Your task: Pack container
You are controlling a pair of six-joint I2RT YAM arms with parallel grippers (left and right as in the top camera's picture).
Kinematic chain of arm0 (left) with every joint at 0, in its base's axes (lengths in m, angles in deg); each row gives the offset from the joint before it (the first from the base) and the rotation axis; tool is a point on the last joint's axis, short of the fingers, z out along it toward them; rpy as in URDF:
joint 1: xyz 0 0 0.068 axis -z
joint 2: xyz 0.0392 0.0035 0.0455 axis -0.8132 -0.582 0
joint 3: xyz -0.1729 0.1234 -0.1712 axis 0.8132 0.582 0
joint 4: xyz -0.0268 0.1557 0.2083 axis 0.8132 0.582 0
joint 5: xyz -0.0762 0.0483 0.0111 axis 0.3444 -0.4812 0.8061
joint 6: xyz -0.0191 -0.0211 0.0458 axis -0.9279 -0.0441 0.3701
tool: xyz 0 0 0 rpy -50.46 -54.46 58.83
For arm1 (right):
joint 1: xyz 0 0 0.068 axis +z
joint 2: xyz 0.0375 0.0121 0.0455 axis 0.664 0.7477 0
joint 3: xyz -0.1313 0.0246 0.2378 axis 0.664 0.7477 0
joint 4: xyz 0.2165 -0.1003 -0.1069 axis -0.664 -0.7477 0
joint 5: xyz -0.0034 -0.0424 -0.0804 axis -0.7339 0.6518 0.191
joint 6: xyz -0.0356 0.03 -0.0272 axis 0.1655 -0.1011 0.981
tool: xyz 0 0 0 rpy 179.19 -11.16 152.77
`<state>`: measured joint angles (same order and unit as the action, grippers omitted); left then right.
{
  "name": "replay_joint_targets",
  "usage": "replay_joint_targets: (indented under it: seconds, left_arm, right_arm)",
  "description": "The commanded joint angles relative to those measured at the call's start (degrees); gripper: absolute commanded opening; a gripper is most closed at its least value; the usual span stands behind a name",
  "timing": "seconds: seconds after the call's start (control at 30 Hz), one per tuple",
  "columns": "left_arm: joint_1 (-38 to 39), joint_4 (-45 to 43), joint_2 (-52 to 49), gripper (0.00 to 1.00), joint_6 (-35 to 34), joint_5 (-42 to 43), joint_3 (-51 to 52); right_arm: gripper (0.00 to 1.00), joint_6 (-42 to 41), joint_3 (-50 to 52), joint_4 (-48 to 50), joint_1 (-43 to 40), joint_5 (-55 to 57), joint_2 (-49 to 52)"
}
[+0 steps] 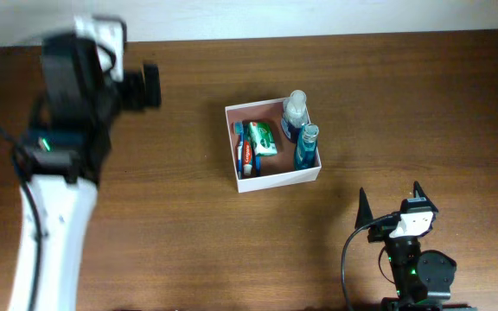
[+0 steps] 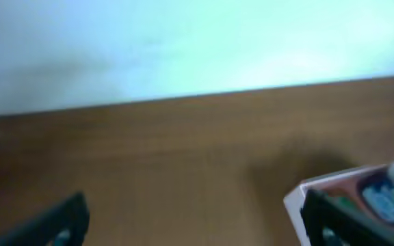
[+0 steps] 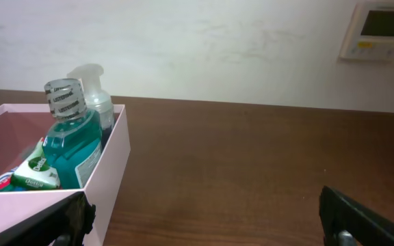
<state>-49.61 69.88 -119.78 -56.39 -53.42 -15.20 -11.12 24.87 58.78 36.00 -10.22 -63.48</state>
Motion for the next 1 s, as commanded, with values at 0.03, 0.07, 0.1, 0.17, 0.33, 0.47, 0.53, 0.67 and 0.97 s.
replay_joint_targets:
  seconds: [0.03, 0.07, 0.1, 0.17, 0.33, 0.47, 0.53, 0.67, 0.97]
  left_arm:
    - [-0.07, -14.25, 10.32, 1.00, 1.25, 1.31, 25.05]
    - [-0.04, -19.26, 12.98, 1.00, 1.22, 1.49, 31.04]
    - [-0.04, -23.69, 15.21, 1.00, 1.22, 1.92, 35.95]
    - [-0.07, -34.01, 20.02, 1.00, 1.22, 3.50, 46.45]
    - [-0.07, -55.76, 30.14, 1.00, 0.72, 6.05, 66.95]
    - [-0.07, -64.78, 36.65, 1.00, 0.35, 5.99, 77.05]
    - [-0.07, -65.35, 39.71, 1.00, 0.39, 5.73, 79.76]
    - [-0.07, -61.57, 45.07, 1.00, 0.37, 4.24, 81.72]
    - [-0.09, -45.75, 57.48, 1.00, 0.44, 1.22, 82.16]
  right_arm:
    - [0.98, -0.22, 0.26, -0.31, -0.48, -0.17, -0.59]
    - [0.98, -0.22, 0.26, -0.31, -0.48, -0.17, -0.59]
    - [0.98, -0.22, 0.26, -0.31, -0.48, -0.17, -0.59]
    - [0.98, -0.22, 0.26, -0.31, -0.48, -0.17, -0.59]
    - [0.98, -0.22, 0.26, -0.31, -0.48, -0.17, -0.59]
    - [0.98, -0.22, 0.26, -0.31, -0.48, -0.17, -0.59]
    - [0.98, -0.22, 0.26, -0.31, -0.48, -0.17, -0.59]
    - [0.98, -0.24, 0.26, -0.31, -0.48, -0.17, -0.59]
    - [0.98, -0.22, 0.26, -0.31, -0.48, -0.17, -0.59]
